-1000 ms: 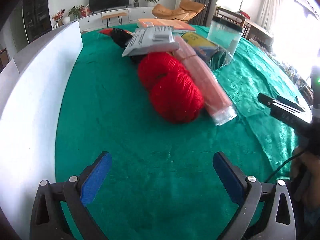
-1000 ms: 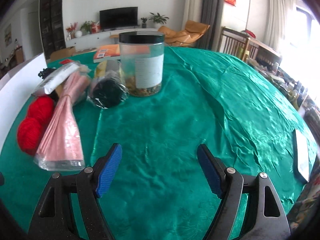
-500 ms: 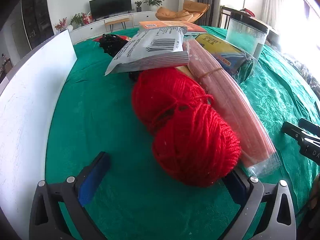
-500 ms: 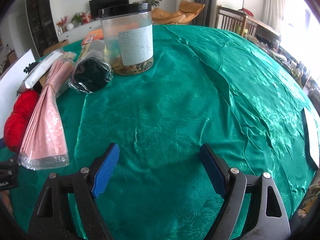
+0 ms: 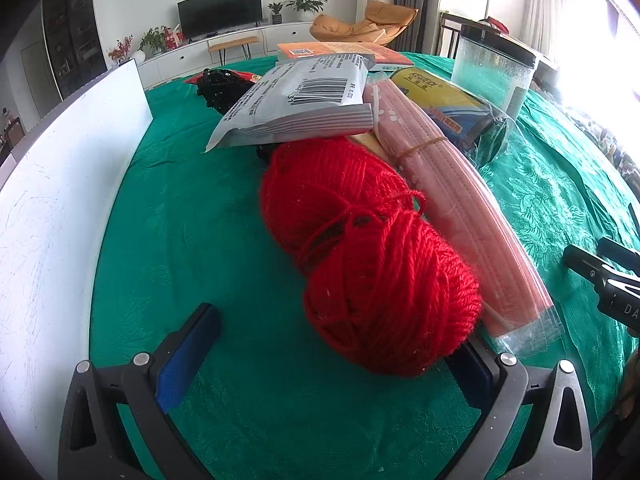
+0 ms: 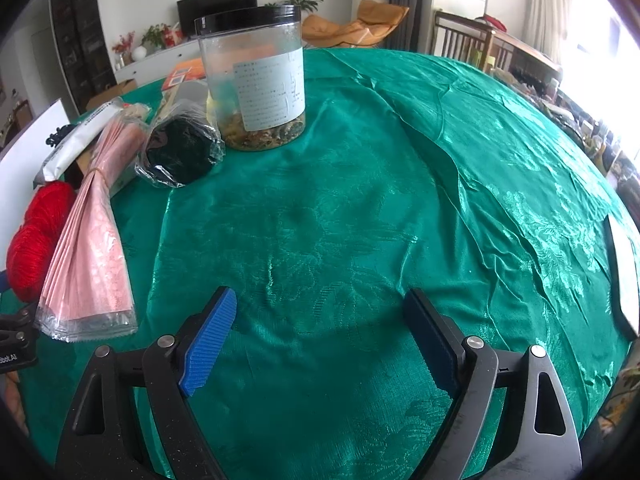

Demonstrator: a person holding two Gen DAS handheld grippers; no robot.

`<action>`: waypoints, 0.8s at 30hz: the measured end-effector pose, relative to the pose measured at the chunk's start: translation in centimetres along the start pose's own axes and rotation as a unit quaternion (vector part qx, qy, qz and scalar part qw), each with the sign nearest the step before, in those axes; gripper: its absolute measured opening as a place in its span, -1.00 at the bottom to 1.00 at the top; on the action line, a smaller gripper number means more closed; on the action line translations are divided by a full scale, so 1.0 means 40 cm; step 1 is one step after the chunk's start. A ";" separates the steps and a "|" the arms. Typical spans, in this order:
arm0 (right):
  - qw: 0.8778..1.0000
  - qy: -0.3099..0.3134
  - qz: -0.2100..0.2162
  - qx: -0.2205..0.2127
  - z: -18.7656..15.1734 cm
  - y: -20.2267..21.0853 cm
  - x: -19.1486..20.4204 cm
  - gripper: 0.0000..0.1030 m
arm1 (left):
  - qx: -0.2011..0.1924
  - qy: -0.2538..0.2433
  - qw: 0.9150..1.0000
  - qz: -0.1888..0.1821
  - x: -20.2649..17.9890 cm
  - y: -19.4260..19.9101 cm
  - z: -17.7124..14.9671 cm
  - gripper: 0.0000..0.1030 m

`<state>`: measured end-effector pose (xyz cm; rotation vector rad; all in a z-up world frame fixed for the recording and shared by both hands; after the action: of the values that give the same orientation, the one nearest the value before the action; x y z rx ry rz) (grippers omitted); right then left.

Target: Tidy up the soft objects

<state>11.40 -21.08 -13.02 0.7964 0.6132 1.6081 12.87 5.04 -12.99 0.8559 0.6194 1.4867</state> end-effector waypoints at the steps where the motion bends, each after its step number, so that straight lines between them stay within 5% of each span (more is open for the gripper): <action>1: 1.000 0.000 0.000 0.000 0.000 0.000 0.000 0.71 | 0.000 0.000 1.000 0.000 0.000 0.001 -0.001 1.00; 24: 1.000 -0.001 0.005 0.005 0.001 -0.008 0.005 0.82 | 0.000 0.000 1.000 0.000 0.000 0.000 -0.002 1.00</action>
<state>11.62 -20.81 -13.20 0.8097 0.6176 1.6151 12.78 5.04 -13.03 0.8555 0.6191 1.4870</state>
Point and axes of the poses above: each gripper's, at about its wrist camera, not at the fingertips, and y roughly against the way its jaws point, x to its left, z to its top, the point moved 2 cm from there along -y, roughly the way its jaws point, and after that the axes turned 11 degrees about z, right-handed, at the moved point
